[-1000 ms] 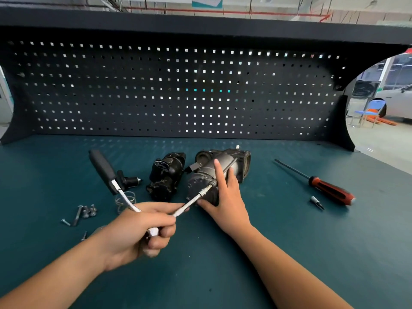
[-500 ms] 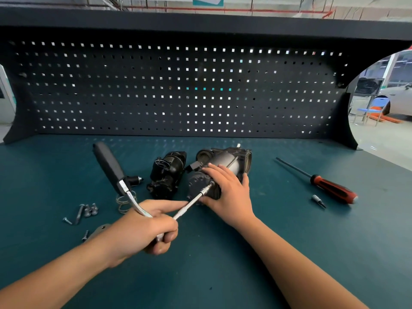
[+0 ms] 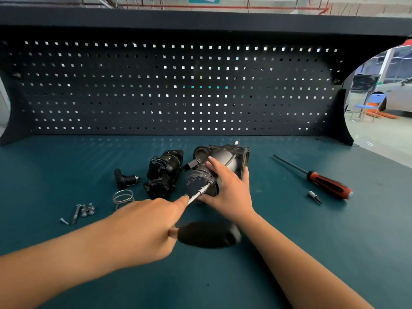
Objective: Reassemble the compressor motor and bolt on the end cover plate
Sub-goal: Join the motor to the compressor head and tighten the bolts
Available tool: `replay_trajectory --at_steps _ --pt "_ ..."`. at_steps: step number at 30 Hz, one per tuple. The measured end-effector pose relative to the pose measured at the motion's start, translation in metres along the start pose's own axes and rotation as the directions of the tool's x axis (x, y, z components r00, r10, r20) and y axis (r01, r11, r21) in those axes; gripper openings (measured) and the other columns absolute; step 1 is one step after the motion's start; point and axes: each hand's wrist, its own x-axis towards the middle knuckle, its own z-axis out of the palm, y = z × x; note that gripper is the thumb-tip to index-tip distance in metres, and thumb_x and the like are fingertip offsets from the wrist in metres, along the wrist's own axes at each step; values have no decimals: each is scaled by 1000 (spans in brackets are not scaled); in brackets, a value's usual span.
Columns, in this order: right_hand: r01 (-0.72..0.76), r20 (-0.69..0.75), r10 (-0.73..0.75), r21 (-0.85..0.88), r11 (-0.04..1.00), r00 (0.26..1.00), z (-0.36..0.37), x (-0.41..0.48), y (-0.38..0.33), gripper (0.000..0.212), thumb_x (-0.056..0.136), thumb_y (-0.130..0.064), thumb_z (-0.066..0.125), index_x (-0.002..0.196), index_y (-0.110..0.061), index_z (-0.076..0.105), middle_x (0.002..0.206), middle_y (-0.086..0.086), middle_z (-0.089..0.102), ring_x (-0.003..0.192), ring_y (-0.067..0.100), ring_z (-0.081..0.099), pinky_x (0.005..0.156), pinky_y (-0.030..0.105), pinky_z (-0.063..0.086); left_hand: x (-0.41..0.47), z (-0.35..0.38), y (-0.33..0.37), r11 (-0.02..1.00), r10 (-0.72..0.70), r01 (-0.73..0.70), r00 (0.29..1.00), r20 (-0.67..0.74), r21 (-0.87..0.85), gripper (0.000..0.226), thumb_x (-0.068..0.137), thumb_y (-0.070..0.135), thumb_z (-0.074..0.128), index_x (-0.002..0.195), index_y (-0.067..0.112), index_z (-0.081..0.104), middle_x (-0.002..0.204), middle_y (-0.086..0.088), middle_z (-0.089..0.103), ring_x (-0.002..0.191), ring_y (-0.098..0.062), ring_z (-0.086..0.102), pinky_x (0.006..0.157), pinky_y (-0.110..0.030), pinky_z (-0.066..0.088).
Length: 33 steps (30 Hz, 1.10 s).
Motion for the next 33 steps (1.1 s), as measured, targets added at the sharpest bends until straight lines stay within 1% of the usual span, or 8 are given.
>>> replay_trajectory --at_steps 2,6,11,15,17,24,28,33 --pt "3 13 -3 25 1000 1000 -1 1 0 93 70 -40 76 146 -29 23 139 -20 44 131 3 37 113 42 -10 2 -2 -1 997 36 -33 998 -45 74 55 87 19 37 139 31 25 64 5 43 52 -9 40 43 -23 27" --pt "-4 50 -1 97 995 999 3 3 0 93 74 -33 72 148 -31 15 145 -16 38 135 3 30 115 42 -7 3 -5 -18 925 -47 34 999 -27 -380 14 80 16 42 91 21 49 59 3 46 49 -10 35 52 -29 33" --pt "-143 7 144 196 970 990 11 -3 7 116 66 -46 79 149 -32 0 158 -9 -3 143 5 -1 115 39 0 -3 26 -16 188 -167 198 972 167 -962 47 73 2 55 110 30 63 52 -3 46 38 -14 36 41 -21 31" --pt "-345 145 315 318 883 938 12 -4 11 132 59 -56 80 147 -31 -16 157 -3 -16 145 17 -6 117 40 9 -2 34 -18 -451 8 303 942 335 -840 39 65 0 53 98 4 73 50 -2 34 30 -9 28 31 -18 29" --pt "-389 213 339 278 878 917 14 -3 13 134 58 -61 77 145 -31 -20 158 -1 -10 146 21 2 117 44 12 -1 33 -19 -580 72 328 932 354 -746 38 61 2 54 93 1 74 49 1 30 27 -6 27 29 -15 28" --pt "-379 265 333 148 913 905 20 -1 15 131 62 -64 73 146 -27 -21 158 6 -3 144 24 11 116 45 14 -3 33 -13 -269 -55 267 955 291 -925 35 71 3 52 96 12 75 51 -2 35 33 -10 28 35 -20 30" --pt "-380 255 332 165 910 908 20 0 16 130 62 -61 75 147 -28 -18 159 3 -1 144 26 13 115 48 18 -3 30 -11 -201 -91 231 963 253 -952 36 86 -5 43 94 10 75 51 -4 37 34 -12 30 36 -22 32" --pt "-370 246 319 204 906 915 19 -1 18 129 64 -57 76 147 -27 -17 159 0 1 144 27 14 115 49 17 -4 28 -6 -108 -89 191 976 201 -976 38 62 3 58 91 19 76 50 -6 40 35 -15 31 37 -20 30"
